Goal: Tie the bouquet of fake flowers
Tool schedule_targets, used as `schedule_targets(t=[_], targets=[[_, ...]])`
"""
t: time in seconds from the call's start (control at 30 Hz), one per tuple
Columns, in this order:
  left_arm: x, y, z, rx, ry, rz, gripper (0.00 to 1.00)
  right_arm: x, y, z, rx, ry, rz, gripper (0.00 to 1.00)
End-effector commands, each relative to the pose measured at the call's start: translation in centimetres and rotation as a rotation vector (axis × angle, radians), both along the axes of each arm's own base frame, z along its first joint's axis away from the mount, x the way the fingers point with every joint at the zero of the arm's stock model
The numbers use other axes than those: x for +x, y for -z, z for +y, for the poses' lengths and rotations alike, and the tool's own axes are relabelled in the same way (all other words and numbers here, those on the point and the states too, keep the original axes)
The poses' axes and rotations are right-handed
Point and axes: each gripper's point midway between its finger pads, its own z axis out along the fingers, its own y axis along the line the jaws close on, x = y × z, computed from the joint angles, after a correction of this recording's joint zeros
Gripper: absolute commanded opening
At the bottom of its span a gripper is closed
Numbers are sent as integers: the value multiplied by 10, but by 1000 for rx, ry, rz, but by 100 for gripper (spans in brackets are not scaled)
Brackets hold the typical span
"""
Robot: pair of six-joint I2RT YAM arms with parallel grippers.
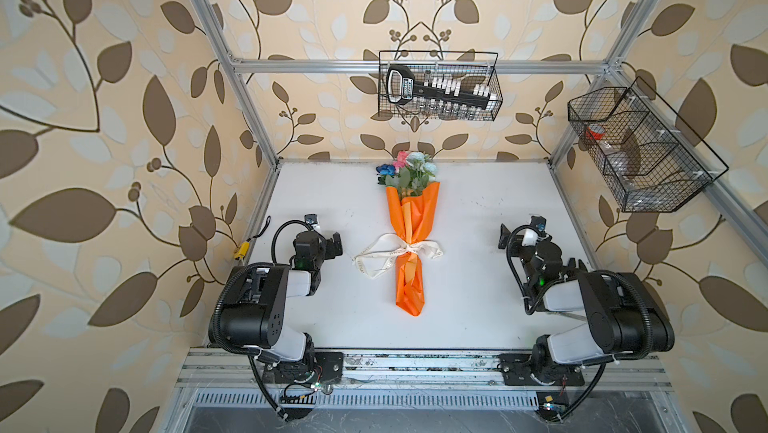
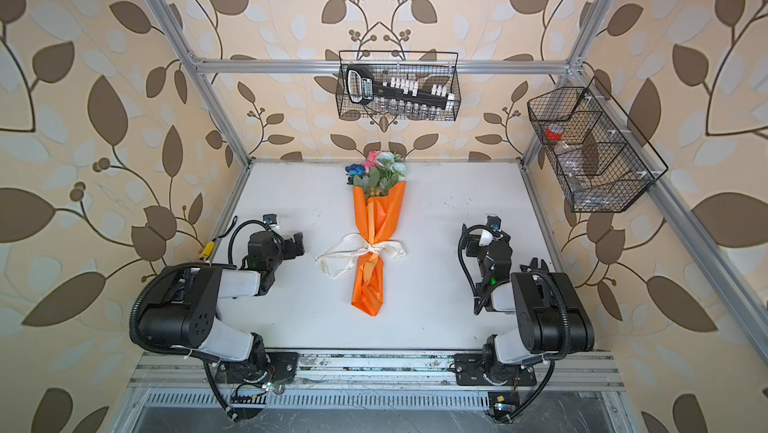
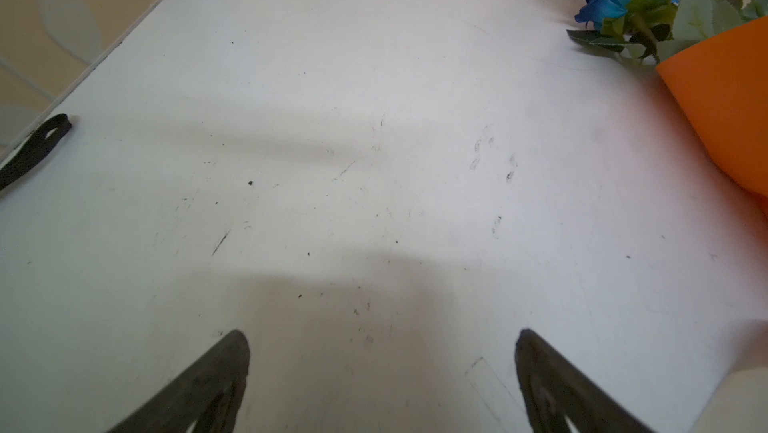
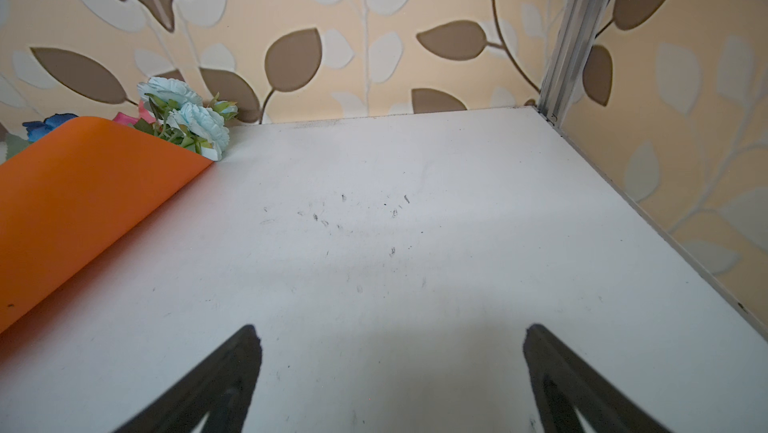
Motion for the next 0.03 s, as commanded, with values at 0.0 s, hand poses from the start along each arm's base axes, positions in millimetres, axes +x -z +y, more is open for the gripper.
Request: schedule_targets(t=[0.0], targets=[[12,-22,-1,12,14,-74,99,4,-5,2,14,-13,-16,100]])
